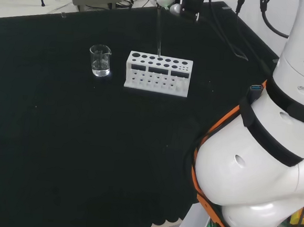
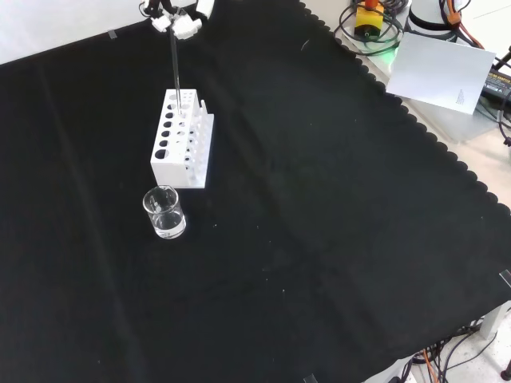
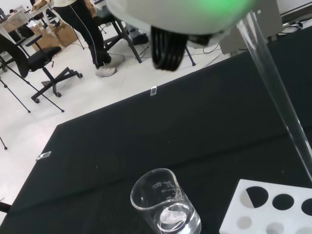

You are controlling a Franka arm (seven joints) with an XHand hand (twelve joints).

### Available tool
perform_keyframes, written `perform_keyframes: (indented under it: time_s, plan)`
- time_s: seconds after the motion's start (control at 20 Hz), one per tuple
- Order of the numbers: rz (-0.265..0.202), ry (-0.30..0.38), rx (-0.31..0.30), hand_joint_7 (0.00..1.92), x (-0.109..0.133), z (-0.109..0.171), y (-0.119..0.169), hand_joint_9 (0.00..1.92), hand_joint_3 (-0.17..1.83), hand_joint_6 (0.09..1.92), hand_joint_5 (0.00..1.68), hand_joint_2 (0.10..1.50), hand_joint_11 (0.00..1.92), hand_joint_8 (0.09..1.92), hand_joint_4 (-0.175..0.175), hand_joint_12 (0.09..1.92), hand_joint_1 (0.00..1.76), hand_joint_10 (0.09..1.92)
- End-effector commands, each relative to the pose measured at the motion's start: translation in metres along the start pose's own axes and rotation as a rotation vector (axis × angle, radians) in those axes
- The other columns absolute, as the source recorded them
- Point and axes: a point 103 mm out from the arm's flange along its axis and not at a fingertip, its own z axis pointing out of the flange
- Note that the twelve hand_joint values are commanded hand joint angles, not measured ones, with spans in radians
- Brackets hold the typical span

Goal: Put the glass rod back on the white test tube rack.

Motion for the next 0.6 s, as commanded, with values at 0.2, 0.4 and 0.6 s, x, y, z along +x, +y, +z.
perform_keyframes:
  time_s: [0.2, 0.4, 0.6]
  plan:
    - [0.015, -0.005, 0.025, 1.15, -0.009, 0.012, 0.004, 1.68, 0.93, 0.88, 1.07, 0.61, 1.68, 1.30, -0.175, 0.79, 1.31, 0.83]
    - [0.017, -0.004, 0.034, 1.15, -0.011, 0.020, 0.005, 1.68, 0.93, 0.88, 1.07, 0.61, 1.68, 1.30, -0.175, 0.79, 1.31, 0.83]
    - [0.016, 0.004, 0.038, 1.15, -0.011, 0.026, 0.007, 1.68, 0.93, 0.88, 1.07, 0.61, 1.68, 1.30, -0.175, 0.79, 1.31, 0.83]
